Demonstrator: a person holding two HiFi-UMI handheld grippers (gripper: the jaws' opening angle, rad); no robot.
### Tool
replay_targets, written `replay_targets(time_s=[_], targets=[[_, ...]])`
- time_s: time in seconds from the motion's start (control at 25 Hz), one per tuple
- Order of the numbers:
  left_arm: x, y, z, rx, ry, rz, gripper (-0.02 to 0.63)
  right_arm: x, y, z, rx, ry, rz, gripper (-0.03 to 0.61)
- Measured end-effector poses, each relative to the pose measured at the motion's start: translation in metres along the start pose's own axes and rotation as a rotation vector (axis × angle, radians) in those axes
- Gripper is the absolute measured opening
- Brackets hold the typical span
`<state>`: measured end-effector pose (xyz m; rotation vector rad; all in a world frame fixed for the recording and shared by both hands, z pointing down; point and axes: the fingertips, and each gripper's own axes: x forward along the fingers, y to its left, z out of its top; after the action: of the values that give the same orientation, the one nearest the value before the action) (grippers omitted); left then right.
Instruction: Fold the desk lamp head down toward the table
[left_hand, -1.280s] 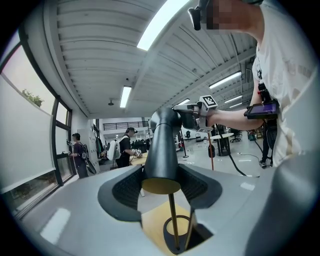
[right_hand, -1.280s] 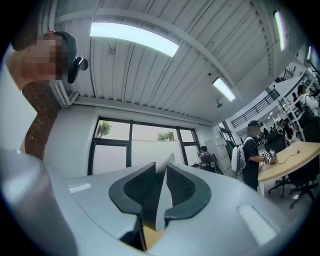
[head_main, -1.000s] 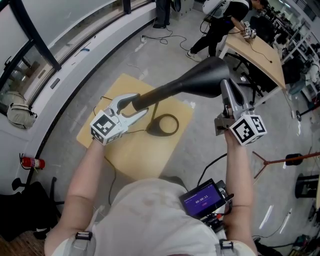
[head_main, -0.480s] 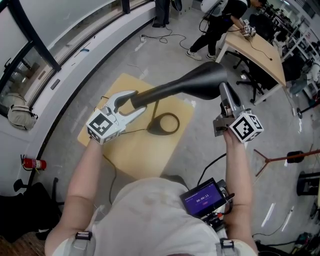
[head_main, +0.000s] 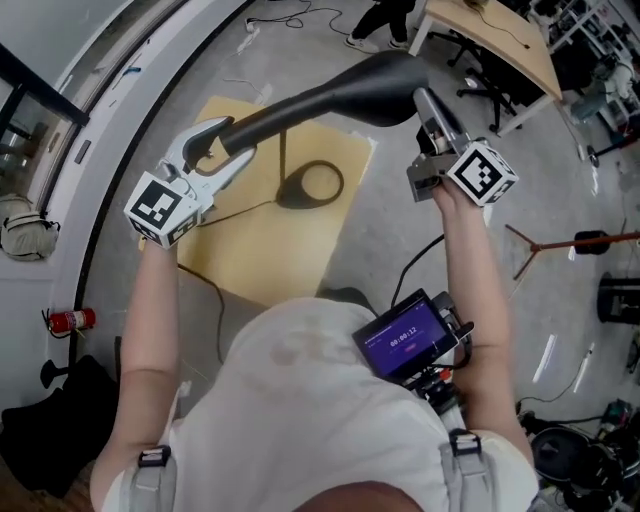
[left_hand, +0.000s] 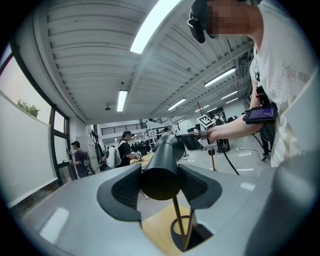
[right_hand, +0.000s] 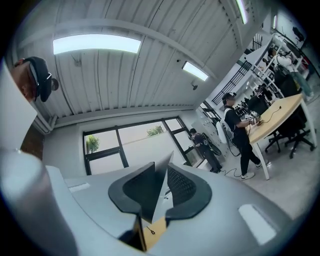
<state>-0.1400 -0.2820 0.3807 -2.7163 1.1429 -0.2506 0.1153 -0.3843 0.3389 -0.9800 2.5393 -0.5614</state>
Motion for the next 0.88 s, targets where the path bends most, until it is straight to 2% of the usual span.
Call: replay_targets(time_s=[0.2, 0.32, 0.6, 0.72, 0.88], targets=[[0.002, -0.005, 0.010, 0.015, -0.014, -0.014, 0.225, -0.012, -0.014, -0.012, 0.060, 0.013, -0.026, 0.092], [0.005, -0.006, 0.014, 0.020, -0.013, -0.019, 0.225, -0.012, -0.014, -0.015, 0.070, 0.015, 0.014, 0.093], [0.012, -0.006, 0.022, 0.025, 0.004, -0.022, 0.225, -0.013, -0.027, -0.020, 0.119, 0.013, 0.017, 0.094], [0.008, -0.006, 0.025, 0.039, 0.004, -0.024, 0.225, -0.016, -0.033, -0.031, 0.164, 0.010, -0.020, 0.094], [0.011, -0.007, 0.028, 0.052, 0.011, -0.027, 0.225, -0.018, -0.041, -0.037, 0.192, 0.012, -0.028, 0.094]])
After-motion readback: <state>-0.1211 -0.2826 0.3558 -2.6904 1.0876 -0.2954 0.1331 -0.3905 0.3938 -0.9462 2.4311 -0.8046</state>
